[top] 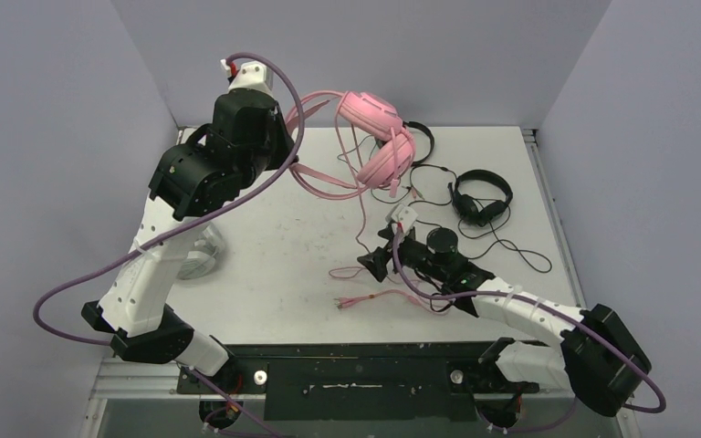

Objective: Wrap the headphones
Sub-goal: Wrap the headphones cable around the headphones.

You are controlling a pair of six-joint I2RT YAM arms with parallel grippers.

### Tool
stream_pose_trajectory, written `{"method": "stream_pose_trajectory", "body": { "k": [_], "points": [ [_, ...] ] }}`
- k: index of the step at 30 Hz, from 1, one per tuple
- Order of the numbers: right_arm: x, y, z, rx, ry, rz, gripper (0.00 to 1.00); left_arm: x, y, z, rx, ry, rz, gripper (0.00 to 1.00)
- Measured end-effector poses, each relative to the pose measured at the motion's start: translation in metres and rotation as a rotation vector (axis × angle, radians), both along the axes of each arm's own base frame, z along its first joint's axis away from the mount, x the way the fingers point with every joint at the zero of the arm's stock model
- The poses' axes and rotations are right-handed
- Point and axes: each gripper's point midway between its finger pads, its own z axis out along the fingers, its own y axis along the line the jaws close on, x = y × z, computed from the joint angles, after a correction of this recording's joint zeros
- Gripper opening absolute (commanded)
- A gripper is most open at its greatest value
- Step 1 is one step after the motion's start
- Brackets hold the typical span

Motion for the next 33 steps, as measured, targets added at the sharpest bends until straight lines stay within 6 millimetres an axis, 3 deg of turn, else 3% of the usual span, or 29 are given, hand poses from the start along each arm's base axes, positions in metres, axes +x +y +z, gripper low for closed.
{"method": "stream_pose_trajectory", "body": {
  "k": [3, 9, 10, 14, 19, 23, 26, 29, 33],
  "points": [
    [0.007, 0.006, -0.003, 0.005, 0.005, 0.012, 0.57, 0.000, 0.000, 0.000, -0.004, 0.003, -0.005, 0.00],
    [0.016, 0.012, -0.006, 0.049, 0.028, 0.020, 0.04, 0.000, 0.002, 0.006, -0.041, 0.009, -0.025, 0.00],
    [0.017, 0.011, -0.004, 0.064, 0.032, 0.019, 0.00, 0.000, 0.004, 0.010, -0.056, 0.010, -0.027, 0.00],
    [0.031, 0.000, 0.008, 0.155, 0.034, -0.011, 0.00, 0.008, 0.014, 0.021, -0.136, 0.012, -0.028, 0.00],
    [0.041, -0.021, 0.013, 0.247, 0.076, -0.053, 0.03, 0.015, 0.017, 0.009, -0.188, 0.068, -0.063, 0.00],
    [0.050, -0.037, 0.024, 0.329, 0.120, -0.069, 0.05, 0.012, -0.008, -0.009, -0.244, 0.115, -0.195, 0.00],
    [0.052, -0.046, 0.034, 0.380, 0.161, -0.052, 0.07, -0.001, -0.034, -0.025, -0.288, 0.135, -0.362, 0.00],
    [0.050, -0.041, 0.055, 0.413, 0.204, 0.017, 0.07, -0.023, -0.055, -0.046, -0.320, 0.131, -0.565, 0.00],
    [0.039, -0.029, 0.086, 0.433, 0.235, 0.136, 0.06, -0.049, -0.064, -0.077, -0.263, 0.094, -0.765, 0.00]
  ]
}}
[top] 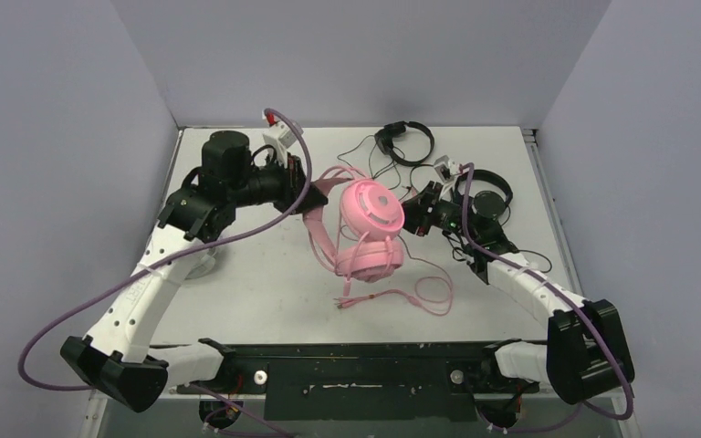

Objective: Wrap the headphones
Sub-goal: Wrap the headphones cable around the headphones.

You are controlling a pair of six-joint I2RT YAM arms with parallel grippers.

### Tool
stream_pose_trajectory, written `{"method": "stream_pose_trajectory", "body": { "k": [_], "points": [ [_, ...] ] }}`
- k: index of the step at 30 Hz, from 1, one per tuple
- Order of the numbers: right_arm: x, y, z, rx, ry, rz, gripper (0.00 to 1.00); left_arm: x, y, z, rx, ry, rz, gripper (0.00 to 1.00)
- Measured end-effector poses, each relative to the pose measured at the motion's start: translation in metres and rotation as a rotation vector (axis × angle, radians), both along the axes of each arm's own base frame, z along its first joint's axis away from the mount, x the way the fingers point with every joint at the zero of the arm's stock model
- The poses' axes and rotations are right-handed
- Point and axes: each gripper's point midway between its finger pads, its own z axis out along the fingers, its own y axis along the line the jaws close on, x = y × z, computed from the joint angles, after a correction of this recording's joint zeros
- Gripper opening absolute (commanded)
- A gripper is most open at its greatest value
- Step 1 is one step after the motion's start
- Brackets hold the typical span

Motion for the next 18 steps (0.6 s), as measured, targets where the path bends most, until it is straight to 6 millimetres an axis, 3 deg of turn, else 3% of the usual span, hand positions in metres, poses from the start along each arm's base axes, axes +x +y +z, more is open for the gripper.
{"method": "stream_pose_trajectory", "body": {
  "k": [3, 7, 12, 18],
  "points": [
    [-0.016, 0.002, 0.005, -0.009, 0.053, 0.067, 0.06, -0.008, 0.009, -0.018, 0.077, -0.125, -0.059, 0.00],
    [-0.038, 0.008, 0.011, -0.034, 0.136, 0.173, 0.10, -0.006, 0.033, -0.027, 0.228, -0.361, -0.060, 0.00],
    [-0.066, 0.019, 0.012, -0.060, 0.232, 0.298, 0.15, 0.001, 0.059, -0.034, 0.437, -0.647, -0.089, 0.00],
    [-0.091, 0.029, 0.018, -0.055, 0.305, 0.390, 0.21, 0.024, 0.075, -0.052, 0.686, -0.795, -0.116, 0.00]
  ]
}}
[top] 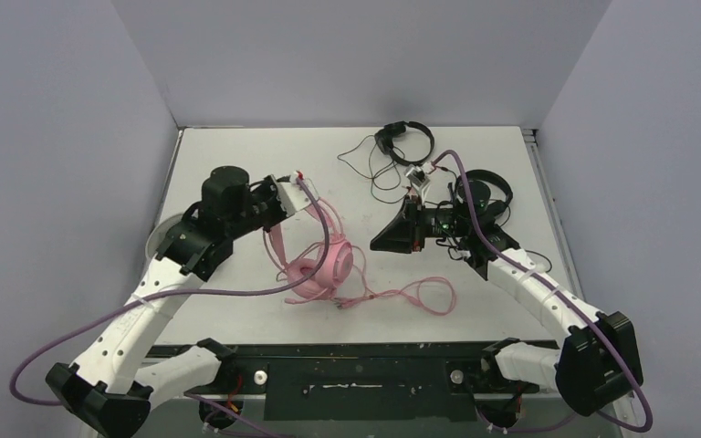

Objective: Wrap the headphones
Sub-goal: Wrap the headphones cable around the headphones.

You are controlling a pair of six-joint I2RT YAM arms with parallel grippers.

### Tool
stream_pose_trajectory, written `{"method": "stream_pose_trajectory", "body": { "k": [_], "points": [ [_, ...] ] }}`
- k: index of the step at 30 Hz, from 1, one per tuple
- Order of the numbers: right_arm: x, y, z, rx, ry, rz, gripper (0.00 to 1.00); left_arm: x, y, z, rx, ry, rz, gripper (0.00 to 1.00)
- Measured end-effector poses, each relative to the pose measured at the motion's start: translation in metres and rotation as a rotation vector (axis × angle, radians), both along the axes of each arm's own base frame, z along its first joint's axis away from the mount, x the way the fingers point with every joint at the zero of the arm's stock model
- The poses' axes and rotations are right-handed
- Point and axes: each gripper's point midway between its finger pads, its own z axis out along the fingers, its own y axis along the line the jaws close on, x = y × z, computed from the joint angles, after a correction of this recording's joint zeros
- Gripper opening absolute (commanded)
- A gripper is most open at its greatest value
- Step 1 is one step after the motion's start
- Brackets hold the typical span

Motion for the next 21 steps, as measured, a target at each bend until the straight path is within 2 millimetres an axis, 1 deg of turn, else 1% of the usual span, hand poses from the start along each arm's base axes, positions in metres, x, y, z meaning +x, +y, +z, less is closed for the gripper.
{"method": "stream_pose_trajectory", "body": {
  "k": [3, 5, 7, 10, 14, 16, 19, 21],
  "points": [
    [-0.007, 0.006, 0.011, 0.028, 0.041, 0.035, 0.20, 0.012, -0.003, -0.008, 0.113, -0.055, 0.020, 0.00],
    [-0.007, 0.011, 0.015, 0.043, 0.072, 0.050, 0.21, 0.015, -0.007, -0.012, 0.165, -0.088, 0.026, 0.00],
    [-0.003, 0.013, 0.013, 0.045, 0.099, 0.048, 0.25, 0.016, -0.008, -0.014, 0.190, -0.103, 0.029, 0.00],
    [0.011, 0.010, -0.001, 0.008, 0.099, -0.025, 0.25, 0.020, -0.007, -0.014, 0.188, -0.101, 0.058, 0.00],
    [0.034, -0.004, -0.015, -0.045, 0.042, -0.192, 0.28, 0.031, -0.009, -0.011, 0.095, -0.012, 0.121, 0.00],
    [0.042, -0.013, -0.021, -0.063, 0.023, -0.267, 0.32, 0.039, -0.010, -0.007, 0.002, 0.051, 0.185, 0.00],
    [0.053, -0.024, -0.032, -0.102, 0.006, -0.369, 0.39, 0.045, -0.010, -0.002, -0.121, 0.131, 0.273, 0.00],
    [0.059, -0.031, -0.039, -0.132, -0.008, -0.428, 0.40, 0.048, -0.010, 0.001, -0.196, 0.189, 0.327, 0.00]
  ]
}}
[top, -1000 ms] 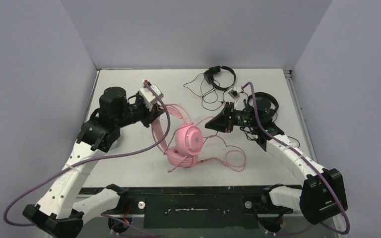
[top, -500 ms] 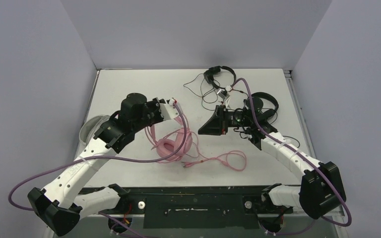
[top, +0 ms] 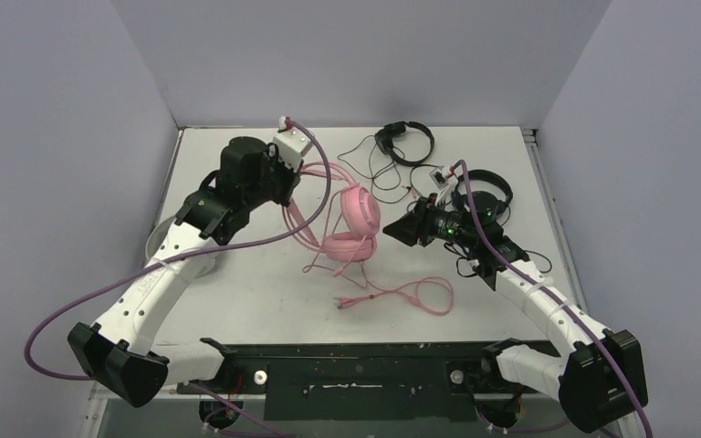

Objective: Wrap the headphones
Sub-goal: Wrap the headphones cable around the headphones.

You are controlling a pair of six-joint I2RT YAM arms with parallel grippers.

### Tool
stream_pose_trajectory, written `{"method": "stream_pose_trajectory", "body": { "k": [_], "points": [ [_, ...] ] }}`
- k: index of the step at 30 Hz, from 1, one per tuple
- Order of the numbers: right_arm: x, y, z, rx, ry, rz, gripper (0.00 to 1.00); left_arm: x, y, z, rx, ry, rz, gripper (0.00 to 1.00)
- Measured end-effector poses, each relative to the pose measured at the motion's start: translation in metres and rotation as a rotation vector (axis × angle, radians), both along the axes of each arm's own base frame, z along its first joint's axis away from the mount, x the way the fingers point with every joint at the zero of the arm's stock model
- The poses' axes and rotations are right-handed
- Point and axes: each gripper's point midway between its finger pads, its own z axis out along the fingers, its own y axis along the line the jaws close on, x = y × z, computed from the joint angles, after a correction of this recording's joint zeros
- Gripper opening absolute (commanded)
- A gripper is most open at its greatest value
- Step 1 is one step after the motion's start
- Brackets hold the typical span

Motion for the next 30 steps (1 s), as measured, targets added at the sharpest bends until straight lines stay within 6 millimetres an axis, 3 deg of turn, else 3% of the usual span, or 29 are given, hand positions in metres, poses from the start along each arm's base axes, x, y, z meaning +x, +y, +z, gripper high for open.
{"method": "stream_pose_trajectory", "body": {
  "k": [3, 7, 11, 13, 18, 25, 30],
  "points": [
    [0.008, -0.009, -0.013, -0.056, 0.002, -0.076, 0.45, 0.004, 0.000, 0.007, -0.113, 0.087, 0.071, 0.00],
    [0.009, -0.017, -0.032, -0.100, 0.004, -0.118, 0.67, 0.009, 0.002, 0.028, -0.270, 0.186, 0.142, 0.00],
    [-0.011, -0.013, -0.054, -0.101, -0.042, -0.079, 0.91, 0.007, -0.003, 0.061, -0.450, 0.268, 0.177, 0.00],
    [-0.023, -0.008, -0.061, -0.098, -0.075, -0.048, 0.99, 0.004, -0.010, 0.077, -0.526, 0.309, 0.178, 0.00],
    [-0.031, 0.002, -0.064, -0.088, -0.180, -0.014, 1.00, -0.007, -0.024, 0.100, -0.683, 0.420, 0.191, 0.00],
    [-0.015, -0.002, -0.072, -0.130, -0.256, -0.065, 1.00, -0.014, -0.026, 0.084, -0.770, 0.556, 0.303, 0.00],
    [-0.017, 0.005, -0.080, -0.122, -0.261, -0.013, 1.00, -0.014, -0.020, 0.075, -0.799, 0.609, 0.393, 0.00]
  ]
}}
